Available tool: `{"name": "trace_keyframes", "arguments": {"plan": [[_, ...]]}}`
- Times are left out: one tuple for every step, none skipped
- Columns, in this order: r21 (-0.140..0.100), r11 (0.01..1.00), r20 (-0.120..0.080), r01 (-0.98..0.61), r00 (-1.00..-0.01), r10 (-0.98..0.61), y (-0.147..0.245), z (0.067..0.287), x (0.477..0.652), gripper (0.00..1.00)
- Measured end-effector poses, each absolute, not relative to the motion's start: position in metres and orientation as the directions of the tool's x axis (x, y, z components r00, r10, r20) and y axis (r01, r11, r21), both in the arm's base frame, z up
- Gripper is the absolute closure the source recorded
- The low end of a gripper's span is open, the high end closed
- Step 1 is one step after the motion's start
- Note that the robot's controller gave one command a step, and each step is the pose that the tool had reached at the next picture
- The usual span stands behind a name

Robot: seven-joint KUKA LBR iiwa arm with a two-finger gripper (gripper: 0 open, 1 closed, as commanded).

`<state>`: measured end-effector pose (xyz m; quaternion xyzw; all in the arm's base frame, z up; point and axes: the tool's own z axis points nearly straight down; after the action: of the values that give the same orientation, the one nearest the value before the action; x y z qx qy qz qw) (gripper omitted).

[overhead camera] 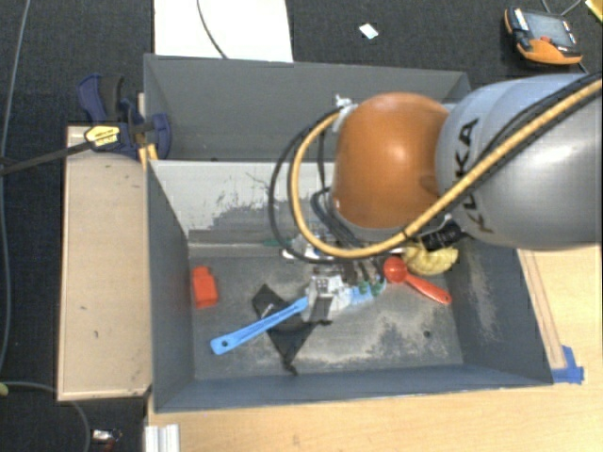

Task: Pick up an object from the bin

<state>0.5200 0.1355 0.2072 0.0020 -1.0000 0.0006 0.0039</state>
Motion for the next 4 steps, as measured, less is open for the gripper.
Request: {"name": "trace_keyframes", "arguments": {"plan": [[0.000,1.000,0.001,0.001,-1.000,0.001,0.135,0.211,0.522,0.00],[0.000,0.978,0.003,-0.208,-0.978,-0.208,0.062,0.079,0.546,0.00],[0.003,0.989,-0.004,-0.148,-0.989,-0.148,0.051,0.069,0.557,0.00],[0.000,0.978,-0.001,-0.207,-0.978,-0.207,0.054,0.063,0.551,0.00]]}}
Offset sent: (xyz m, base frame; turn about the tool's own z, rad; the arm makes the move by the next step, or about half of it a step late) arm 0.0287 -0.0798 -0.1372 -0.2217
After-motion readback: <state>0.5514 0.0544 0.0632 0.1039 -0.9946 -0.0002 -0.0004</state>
